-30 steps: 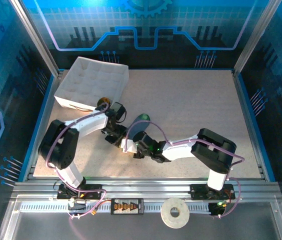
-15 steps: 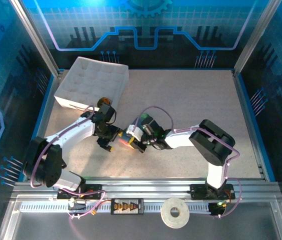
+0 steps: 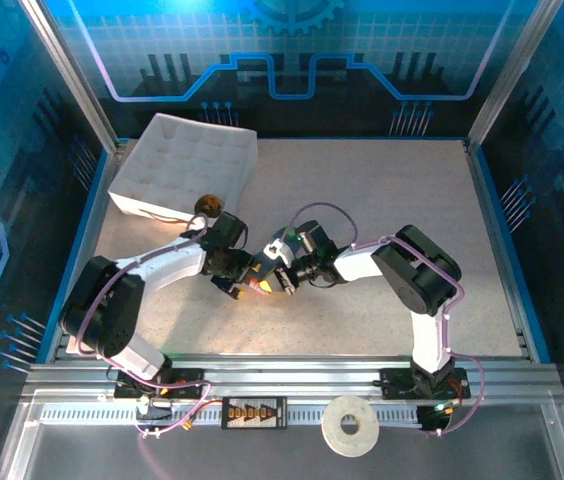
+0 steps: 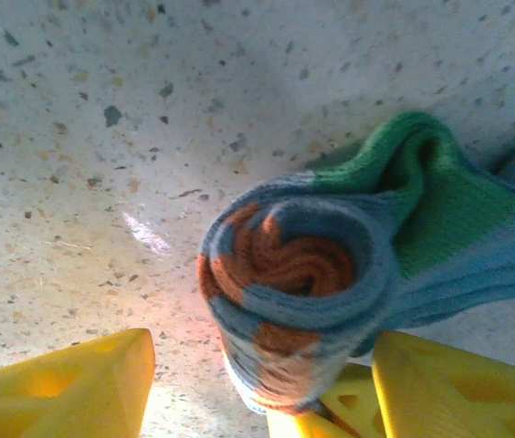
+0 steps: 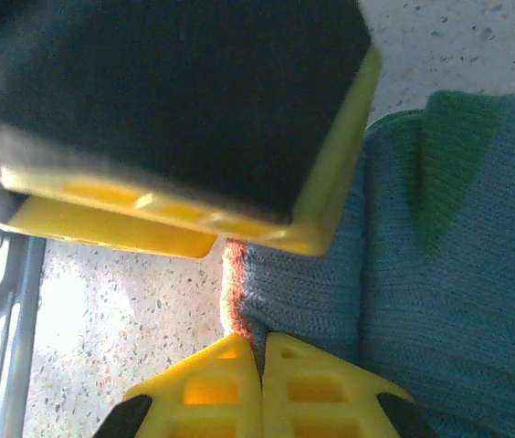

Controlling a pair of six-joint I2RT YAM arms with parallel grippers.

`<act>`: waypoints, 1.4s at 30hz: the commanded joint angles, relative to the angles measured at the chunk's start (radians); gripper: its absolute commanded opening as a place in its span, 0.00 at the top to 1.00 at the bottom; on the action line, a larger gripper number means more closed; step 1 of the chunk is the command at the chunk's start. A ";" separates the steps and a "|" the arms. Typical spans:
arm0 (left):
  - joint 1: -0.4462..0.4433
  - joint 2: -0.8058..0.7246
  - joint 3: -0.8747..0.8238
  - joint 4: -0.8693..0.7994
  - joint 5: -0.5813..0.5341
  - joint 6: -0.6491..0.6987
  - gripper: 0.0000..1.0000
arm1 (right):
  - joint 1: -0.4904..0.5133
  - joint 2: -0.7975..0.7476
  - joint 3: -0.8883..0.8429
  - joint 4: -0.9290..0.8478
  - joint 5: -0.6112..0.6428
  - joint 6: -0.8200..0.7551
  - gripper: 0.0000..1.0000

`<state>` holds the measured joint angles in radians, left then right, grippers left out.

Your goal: Roll the socks

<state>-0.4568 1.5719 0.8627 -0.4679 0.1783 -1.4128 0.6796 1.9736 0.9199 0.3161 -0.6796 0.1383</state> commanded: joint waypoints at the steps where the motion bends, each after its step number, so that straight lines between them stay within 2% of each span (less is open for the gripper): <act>1: -0.017 0.025 0.012 -0.002 -0.017 -0.008 0.40 | -0.017 0.086 -0.025 -0.263 0.046 0.039 1.00; 3: -0.024 0.048 0.027 -0.016 -0.028 -0.012 0.46 | -0.017 0.085 -0.015 -0.270 0.039 0.037 1.00; 6: -0.028 0.097 0.058 -0.087 -0.052 -0.016 0.62 | -0.016 0.064 -0.023 -0.260 0.043 0.032 1.00; 9: -0.027 0.149 0.095 -0.223 -0.059 -0.022 0.86 | -0.001 0.006 -0.035 -0.241 0.073 -0.016 1.00; 10: -0.027 0.162 0.103 -0.271 -0.056 -0.023 0.94 | 0.007 -0.026 -0.056 -0.228 0.091 -0.039 0.95; 13: -0.025 0.177 0.106 -0.372 -0.046 -0.017 1.00 | 0.044 -0.152 -0.118 -0.155 0.174 -0.120 0.75; 17: -0.021 0.173 0.094 -0.436 -0.007 -0.037 1.00 | 0.166 -0.340 -0.218 -0.053 0.439 -0.333 0.52; 21: -0.020 0.184 0.115 -0.476 0.014 -0.055 1.00 | 0.255 -0.401 -0.234 -0.025 0.597 -0.446 0.48; 25: -0.018 0.219 0.150 -0.480 0.032 -0.052 1.00 | 0.362 -0.373 -0.228 -0.005 0.756 -0.514 0.44; 28: -0.017 0.249 0.180 -0.495 0.032 -0.036 1.00 | 0.392 -0.325 -0.217 0.027 0.829 -0.504 0.44; 37: -0.015 0.282 0.203 -0.489 0.033 -0.027 1.00 | 0.434 -0.240 -0.135 0.009 0.881 -0.485 0.54; 42: -0.015 0.294 0.217 -0.489 0.033 -0.024 1.00 | 0.449 -0.212 -0.117 -0.017 0.915 -0.471 0.55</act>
<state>-0.4683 1.8004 1.1126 -0.9043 0.2413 -1.4387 1.1141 1.7344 0.7803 0.3141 0.1947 -0.3416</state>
